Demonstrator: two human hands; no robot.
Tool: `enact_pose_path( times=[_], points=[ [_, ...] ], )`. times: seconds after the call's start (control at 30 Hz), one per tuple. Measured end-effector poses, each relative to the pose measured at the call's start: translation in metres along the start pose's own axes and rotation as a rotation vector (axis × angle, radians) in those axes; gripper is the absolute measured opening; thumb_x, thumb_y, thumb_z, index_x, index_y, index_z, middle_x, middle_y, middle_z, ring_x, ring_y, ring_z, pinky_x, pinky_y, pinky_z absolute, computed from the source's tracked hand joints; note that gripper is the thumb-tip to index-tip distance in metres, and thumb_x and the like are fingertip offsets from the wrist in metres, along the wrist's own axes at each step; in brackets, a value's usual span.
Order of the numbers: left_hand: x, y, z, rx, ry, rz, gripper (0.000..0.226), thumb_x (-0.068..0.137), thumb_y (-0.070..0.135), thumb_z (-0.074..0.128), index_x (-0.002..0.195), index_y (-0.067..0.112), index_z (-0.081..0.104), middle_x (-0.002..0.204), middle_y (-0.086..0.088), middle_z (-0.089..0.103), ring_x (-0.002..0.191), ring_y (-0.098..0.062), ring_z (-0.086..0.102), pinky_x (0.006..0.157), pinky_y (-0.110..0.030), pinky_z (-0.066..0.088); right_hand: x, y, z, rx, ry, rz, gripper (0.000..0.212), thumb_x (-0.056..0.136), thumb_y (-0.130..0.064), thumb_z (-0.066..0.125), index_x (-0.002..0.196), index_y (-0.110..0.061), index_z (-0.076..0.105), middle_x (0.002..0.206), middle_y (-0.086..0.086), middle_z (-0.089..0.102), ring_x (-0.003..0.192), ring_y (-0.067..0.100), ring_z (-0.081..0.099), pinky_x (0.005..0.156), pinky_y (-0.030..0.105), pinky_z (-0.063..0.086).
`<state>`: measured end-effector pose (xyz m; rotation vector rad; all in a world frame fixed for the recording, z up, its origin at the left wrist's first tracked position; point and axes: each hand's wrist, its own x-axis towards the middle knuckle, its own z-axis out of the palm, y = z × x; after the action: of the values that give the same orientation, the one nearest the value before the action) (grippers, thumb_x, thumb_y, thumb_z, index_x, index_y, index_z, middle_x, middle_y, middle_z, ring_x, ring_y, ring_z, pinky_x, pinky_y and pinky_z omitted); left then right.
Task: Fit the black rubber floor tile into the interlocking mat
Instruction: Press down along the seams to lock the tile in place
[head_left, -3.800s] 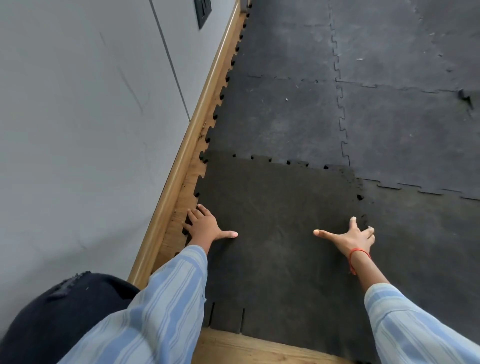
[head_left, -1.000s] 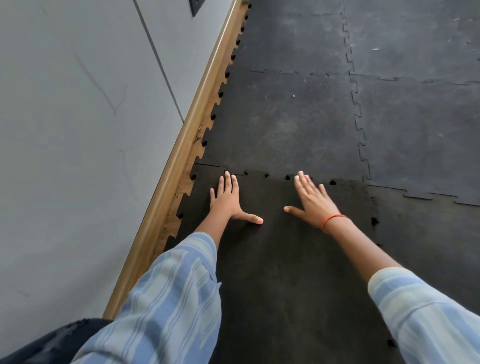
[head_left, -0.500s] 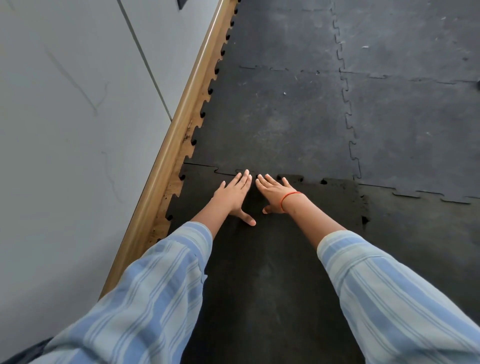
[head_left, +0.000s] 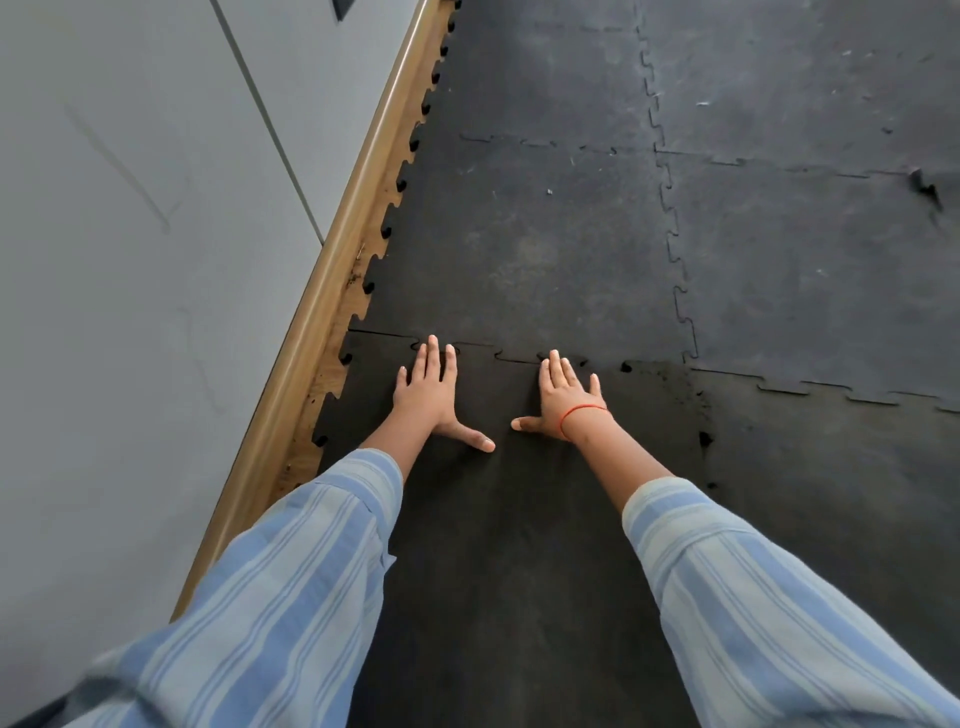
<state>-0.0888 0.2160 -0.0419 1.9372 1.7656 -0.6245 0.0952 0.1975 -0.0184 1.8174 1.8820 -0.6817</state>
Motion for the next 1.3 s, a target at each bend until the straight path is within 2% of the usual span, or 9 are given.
enact_pose_path(
  times=[0.2, 0.3, 0.43, 0.53, 0.63, 0.73, 0.93, 1.07, 1.3],
  points=[
    [0.0, 0.006, -0.005, 0.026, -0.037, -0.005, 0.156, 0.049, 0.084, 0.069, 0.149, 0.013, -0.028, 0.154, -0.012, -0.036, 0.146, -0.029, -0.026, 0.118, -0.053, -0.002, 0.007, 0.003, 0.003, 0.009, -0.063, 0.01, 0.105, 0.086, -0.067, 0.045, 0.15, -0.011, -0.016, 0.158, 0.001, -0.027, 0.147, 0.017, -0.018, 0.12, 0.05, -0.004],
    [-0.005, 0.015, -0.009, 0.095, -0.035, 0.095, 0.145, 0.06, 0.076, 0.07, 0.151, 0.012, -0.023, 0.157, -0.009, -0.032, 0.148, -0.027, -0.021, 0.118, -0.055, 0.0, 0.004, 0.007, 0.0, 0.03, -0.065, -0.02, 0.103, 0.087, -0.062, 0.048, 0.151, -0.011, -0.013, 0.159, 0.001, -0.025, 0.148, 0.017, -0.016, 0.12, 0.05, -0.003],
    [-0.011, 0.058, -0.011, 0.195, -0.065, 0.339, 0.136, 0.068, 0.059, 0.078, 0.153, 0.01, -0.015, 0.161, -0.006, -0.024, 0.15, -0.024, -0.014, 0.117, -0.056, 0.004, 0.001, 0.043, 0.009, 0.099, 0.011, 0.028, 0.077, 0.099, -0.046, 0.036, 0.152, -0.013, -0.009, 0.16, -0.001, -0.02, 0.148, 0.014, -0.013, 0.119, 0.051, -0.002],
    [-0.007, 0.076, -0.009, 0.182, -0.069, 0.358, 0.135, 0.068, 0.059, 0.078, 0.153, 0.01, -0.016, 0.16, -0.005, -0.025, 0.149, -0.024, -0.016, 0.118, -0.054, 0.005, 0.001, 0.062, 0.019, 0.084, 0.038, 0.078, 0.063, 0.103, -0.034, 0.025, 0.152, -0.014, -0.009, 0.16, -0.002, -0.02, 0.148, 0.013, -0.013, 0.118, 0.051, -0.003],
    [-0.004, 0.08, -0.01, 0.198, -0.075, 0.327, 0.129, 0.073, 0.065, 0.069, 0.153, 0.011, -0.017, 0.16, -0.004, -0.026, 0.149, -0.022, -0.015, 0.119, -0.053, 0.004, 0.003, 0.063, 0.017, 0.105, 0.009, 0.066, 0.063, 0.103, -0.033, 0.024, 0.152, -0.016, -0.012, 0.159, -0.003, -0.023, 0.148, 0.013, -0.016, 0.118, 0.049, -0.004],
    [-0.008, 0.088, -0.009, 0.205, -0.064, 0.298, 0.108, 0.087, 0.067, 0.049, 0.154, 0.012, -0.015, 0.16, -0.003, -0.025, 0.15, -0.02, -0.014, 0.12, -0.052, 0.003, -0.001, 0.063, 0.016, 0.119, 0.019, 0.048, 0.063, 0.103, -0.034, 0.024, 0.152, -0.016, -0.012, 0.159, -0.004, -0.022, 0.147, 0.013, -0.016, 0.118, 0.049, -0.005],
    [-0.009, 0.144, 0.005, 0.157, -0.002, 0.412, 0.075, 0.101, 0.052, 0.025, 0.155, 0.015, -0.012, 0.161, 0.001, -0.024, 0.15, -0.019, -0.016, 0.12, -0.052, 0.0, -0.018, 0.121, 0.039, 0.124, 0.192, 0.224, 0.06, 0.102, -0.04, 0.015, 0.152, -0.015, -0.009, 0.161, -0.002, -0.017, 0.148, 0.012, -0.013, 0.119, 0.05, -0.005],
    [0.0, 0.174, 0.006, 0.122, 0.017, 0.44, 0.066, 0.104, 0.044, 0.02, 0.154, 0.017, -0.012, 0.161, 0.004, -0.024, 0.149, -0.02, -0.018, 0.118, -0.056, -0.004, -0.017, 0.135, 0.037, 0.11, 0.163, 0.193, 0.059, 0.102, -0.038, 0.014, 0.153, -0.016, -0.007, 0.161, -0.004, -0.015, 0.148, 0.012, -0.012, 0.119, 0.05, -0.005],
    [0.012, 0.189, -0.005, 0.136, -0.01, 0.411, 0.065, 0.103, 0.043, 0.021, 0.154, 0.02, -0.014, 0.159, 0.007, -0.026, 0.149, -0.019, -0.019, 0.117, -0.058, -0.003, -0.017, 0.137, 0.024, 0.143, 0.105, 0.177, 0.06, 0.102, -0.038, 0.016, 0.152, -0.016, -0.009, 0.16, -0.004, -0.018, 0.148, 0.012, -0.014, 0.118, 0.052, -0.006]
  ],
)
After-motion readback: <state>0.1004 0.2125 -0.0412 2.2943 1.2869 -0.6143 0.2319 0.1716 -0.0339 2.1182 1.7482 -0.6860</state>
